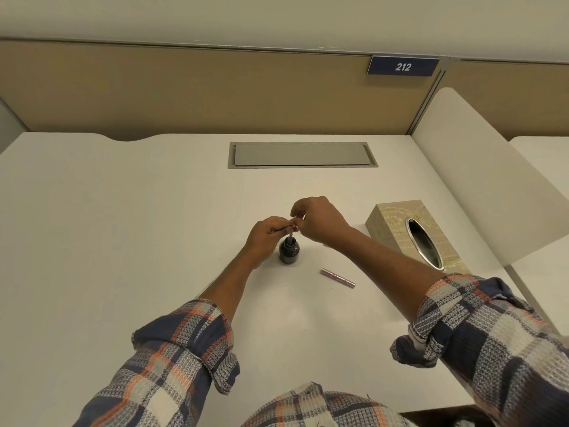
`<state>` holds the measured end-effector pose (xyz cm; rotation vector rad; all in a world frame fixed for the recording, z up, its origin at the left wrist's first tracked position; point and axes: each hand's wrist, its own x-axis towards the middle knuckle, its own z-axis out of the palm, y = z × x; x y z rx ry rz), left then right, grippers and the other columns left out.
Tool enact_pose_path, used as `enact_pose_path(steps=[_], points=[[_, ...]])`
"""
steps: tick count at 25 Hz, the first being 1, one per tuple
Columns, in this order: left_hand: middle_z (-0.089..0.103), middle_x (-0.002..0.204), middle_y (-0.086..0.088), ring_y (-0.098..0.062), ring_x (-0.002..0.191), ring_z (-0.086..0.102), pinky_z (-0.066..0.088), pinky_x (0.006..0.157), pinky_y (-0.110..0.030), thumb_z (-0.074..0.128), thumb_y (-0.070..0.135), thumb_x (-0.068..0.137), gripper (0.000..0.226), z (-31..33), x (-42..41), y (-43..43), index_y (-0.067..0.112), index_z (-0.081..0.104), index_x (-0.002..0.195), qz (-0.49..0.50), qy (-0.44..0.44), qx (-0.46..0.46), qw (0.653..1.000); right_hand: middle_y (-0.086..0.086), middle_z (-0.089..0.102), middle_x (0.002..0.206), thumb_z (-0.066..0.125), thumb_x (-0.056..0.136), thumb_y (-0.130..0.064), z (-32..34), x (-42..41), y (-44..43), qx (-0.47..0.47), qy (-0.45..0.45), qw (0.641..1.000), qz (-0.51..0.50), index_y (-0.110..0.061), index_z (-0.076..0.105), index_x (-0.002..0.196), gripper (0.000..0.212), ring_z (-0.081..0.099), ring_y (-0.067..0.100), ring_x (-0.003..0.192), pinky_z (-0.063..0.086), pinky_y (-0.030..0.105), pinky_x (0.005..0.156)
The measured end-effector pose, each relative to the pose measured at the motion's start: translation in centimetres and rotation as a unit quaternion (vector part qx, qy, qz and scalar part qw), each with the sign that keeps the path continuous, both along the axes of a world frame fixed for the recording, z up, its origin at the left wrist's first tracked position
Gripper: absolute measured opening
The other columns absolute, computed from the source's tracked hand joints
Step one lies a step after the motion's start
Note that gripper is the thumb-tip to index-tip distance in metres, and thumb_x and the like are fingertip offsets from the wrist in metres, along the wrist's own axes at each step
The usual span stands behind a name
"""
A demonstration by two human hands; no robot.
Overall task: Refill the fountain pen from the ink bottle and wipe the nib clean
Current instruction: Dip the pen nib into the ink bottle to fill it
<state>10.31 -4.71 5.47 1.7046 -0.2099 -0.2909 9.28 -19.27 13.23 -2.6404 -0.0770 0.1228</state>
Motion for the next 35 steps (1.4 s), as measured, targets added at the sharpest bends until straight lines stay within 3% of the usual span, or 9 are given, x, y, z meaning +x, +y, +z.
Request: enact_pose_path(steps=[4, 9, 13, 16, 22, 30, 35], points=[[0.066, 0.108, -0.007, -0.014, 0.099, 0.06, 0.045, 0.092, -0.023, 0.06, 0.008, 0.087, 0.017, 0.04, 0.06, -0.07, 0.007, 0.071, 0.1, 0.002, 0.003, 0.006, 1.0, 0.01, 0.072, 0.09, 0.06, 0.086, -0.02, -0.07, 0.01, 0.12, -0.036, -0.009, 0.999, 0.006, -0.012, 0.072, 0.09, 0.015, 0.066, 0.03, 0.083, 0.052, 0.033, 0.071], [0.065, 0.104, -0.003, -0.009, 0.094, 0.06, 0.045, 0.082, -0.009, 0.06, 0.008, 0.087, 0.017, 0.28, -0.2, -0.14, 0.006, 0.071, 0.1, -0.003, 0.004, -0.001, 1.0, 0.008, 0.072, 0.087, 0.061, 0.087, -0.026, 0.02, -0.12, -0.04, -0.046, -0.006, 0.999, 0.004, -0.013, 0.07, 0.088, 0.016, 0.065, 0.028, 0.082, 0.05, 0.033, 0.07], [0.065, 0.104, -0.005, -0.015, 0.097, 0.059, 0.046, 0.094, -0.03, 0.06, 0.006, 0.087, 0.017, 0.01, 0.16, -0.15, 0.005, 0.071, 0.099, 0.0, -0.008, 0.016, 1.0, 0.005, 0.072, 0.096, 0.062, 0.085, -0.017, 0.12, -0.23, -0.1, -0.009, -0.007, 1.0, 0.005, -0.014, 0.071, 0.096, 0.014, 0.065, 0.026, 0.087, 0.055, 0.038, 0.077], [0.065, 0.103, -0.005, -0.016, 0.098, 0.06, 0.046, 0.096, -0.033, 0.06, 0.006, 0.087, 0.016, 0.06, 0.13, -0.19, 0.005, 0.071, 0.098, -0.002, -0.01, 0.018, 1.0, 0.009, 0.073, 0.092, 0.06, 0.085, -0.017, -0.05, -0.06, -0.1, -0.025, -0.004, 1.0, 0.008, -0.014, 0.072, 0.091, 0.014, 0.066, 0.029, 0.084, 0.053, 0.034, 0.072], [0.065, 0.106, -0.006, -0.017, 0.101, 0.06, 0.045, 0.096, -0.031, 0.06, 0.007, 0.087, 0.017, 0.09, 0.05, -0.25, 0.005, 0.071, 0.1, -0.006, -0.002, 0.011, 1.0, 0.007, 0.072, 0.088, 0.06, 0.086, -0.025, -0.15, -0.04, -0.15, -0.043, -0.007, 0.999, 0.001, -0.014, 0.071, 0.088, 0.016, 0.065, 0.028, 0.082, 0.051, 0.033, 0.071], [0.065, 0.098, 0.001, -0.01, 0.094, 0.06, 0.045, 0.086, -0.016, 0.059, 0.006, 0.087, 0.015, 0.38, 0.04, -0.15, 0.011, 0.072, 0.093, -0.011, -0.009, 0.01, 1.0, 0.008, 0.073, 0.089, 0.06, 0.084, -0.015, -0.15, -0.13, -0.35, 0.006, -0.002, 1.0, 0.003, -0.014, 0.072, 0.088, 0.013, 0.066, 0.028, 0.083, 0.056, 0.039, 0.073], [0.065, 0.107, -0.005, -0.014, 0.099, 0.06, 0.046, 0.093, -0.024, 0.06, 0.007, 0.087, 0.018, 0.18, 0.1, -0.2, 0.008, 0.072, 0.1, -0.012, 0.0, 0.007, 1.0, 0.01, 0.072, 0.086, 0.061, 0.087, -0.025, -0.17, -0.08, -0.19, -0.034, -0.007, 0.999, -0.003, -0.011, 0.071, 0.088, 0.017, 0.065, 0.029, 0.08, 0.051, 0.033, 0.069]])
